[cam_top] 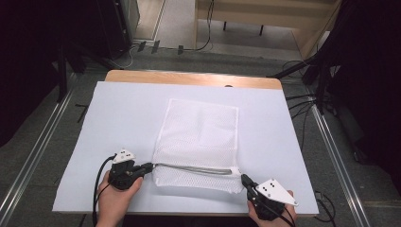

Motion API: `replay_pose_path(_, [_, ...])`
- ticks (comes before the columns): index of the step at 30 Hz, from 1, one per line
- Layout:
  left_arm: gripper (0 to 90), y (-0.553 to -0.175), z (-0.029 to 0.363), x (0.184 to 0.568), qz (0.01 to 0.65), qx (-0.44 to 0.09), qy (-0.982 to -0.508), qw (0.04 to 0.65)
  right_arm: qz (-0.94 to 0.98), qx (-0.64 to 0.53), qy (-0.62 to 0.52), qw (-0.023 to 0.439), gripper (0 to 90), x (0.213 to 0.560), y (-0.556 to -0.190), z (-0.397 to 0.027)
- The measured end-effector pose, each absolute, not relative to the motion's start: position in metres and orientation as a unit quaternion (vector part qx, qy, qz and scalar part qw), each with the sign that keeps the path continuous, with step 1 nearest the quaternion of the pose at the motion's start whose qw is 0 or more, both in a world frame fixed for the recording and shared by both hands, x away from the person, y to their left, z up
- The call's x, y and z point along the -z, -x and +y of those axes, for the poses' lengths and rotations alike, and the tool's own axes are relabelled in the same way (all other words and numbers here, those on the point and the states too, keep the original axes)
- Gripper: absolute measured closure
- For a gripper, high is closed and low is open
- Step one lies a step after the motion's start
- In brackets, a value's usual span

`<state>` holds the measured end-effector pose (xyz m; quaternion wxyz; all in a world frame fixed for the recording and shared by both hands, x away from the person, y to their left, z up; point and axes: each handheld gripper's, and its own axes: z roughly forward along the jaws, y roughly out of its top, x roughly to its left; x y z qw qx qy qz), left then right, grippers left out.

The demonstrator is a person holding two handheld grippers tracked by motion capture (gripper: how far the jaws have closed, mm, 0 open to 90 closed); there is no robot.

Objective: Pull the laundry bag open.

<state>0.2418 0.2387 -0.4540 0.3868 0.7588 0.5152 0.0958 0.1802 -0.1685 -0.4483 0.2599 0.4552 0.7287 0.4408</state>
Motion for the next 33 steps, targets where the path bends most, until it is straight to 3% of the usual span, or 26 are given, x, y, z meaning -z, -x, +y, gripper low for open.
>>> replay_pose_path(7, [84.9, -0.237, 0.249, 0.452, 0.524, -0.104, -0.747, 0.396, 0.734, -0.434, -0.451, 0.264, 90.0, 0.449, -0.178, -0.165])
replay_pose_path(9, [90.0, -0.233, 0.260, 0.450, 0.542, -0.186, -0.737, 0.360, 0.733, -0.416, -0.455, 0.287, 90.0, 0.449, -0.178, -0.164])
replay_pose_path(10, [90.0, -0.233, 0.270, 0.449, 0.553, -0.170, -0.724, 0.376, 0.729, -0.411, -0.458, 0.299, 90.0, 0.448, -0.178, -0.169])
replay_pose_path(11, [90.0, -0.233, 0.285, 0.448, 0.571, -0.134, -0.690, 0.424, 0.723, -0.423, -0.465, 0.286, 90.0, 0.446, -0.178, -0.173])
replay_pose_path(12, [89.5, -0.232, 0.292, 0.446, 0.572, -0.140, -0.676, 0.443, 0.711, -0.450, -0.479, 0.250, 90.0, 0.443, -0.179, -0.181])
replay_pose_path(14, [71.5, -0.229, 0.296, 0.445, 0.574, -0.156, -0.661, 0.457, 0.710, -0.465, -0.476, 0.231, 90.0, 0.442, -0.179, -0.184])
replay_pose_path(19, [45.6, -0.230, 0.283, 0.450, 0.560, -0.193, -0.671, 0.447, 0.723, -0.463, -0.463, 0.220, 90.0, 0.446, -0.179, -0.177])
replay_pose_path(20, [42.5, -0.231, 0.282, 0.451, 0.559, -0.196, -0.671, 0.447, 0.725, -0.466, -0.459, 0.216, 88.2, 0.446, -0.179, -0.177])
replay_pose_path(23, [33.7, -0.231, 0.282, 0.451, 0.561, -0.204, -0.671, 0.440, 0.719, -0.485, -0.453, 0.208, 65.6, 0.448, -0.180, -0.180])
replay_pose_path(25, [28.6, -0.231, 0.285, 0.451, 0.564, -0.206, -0.669, 0.439, 0.713, -0.493, -0.452, 0.212, 56.0, 0.448, -0.181, -0.185])
replay_pose_path(33, [15.3, -0.229, 0.293, 0.447, 0.558, -0.210, -0.667, 0.447, 0.684, -0.505, -0.473, 0.233, 41.4, 0.448, -0.193, -0.224])
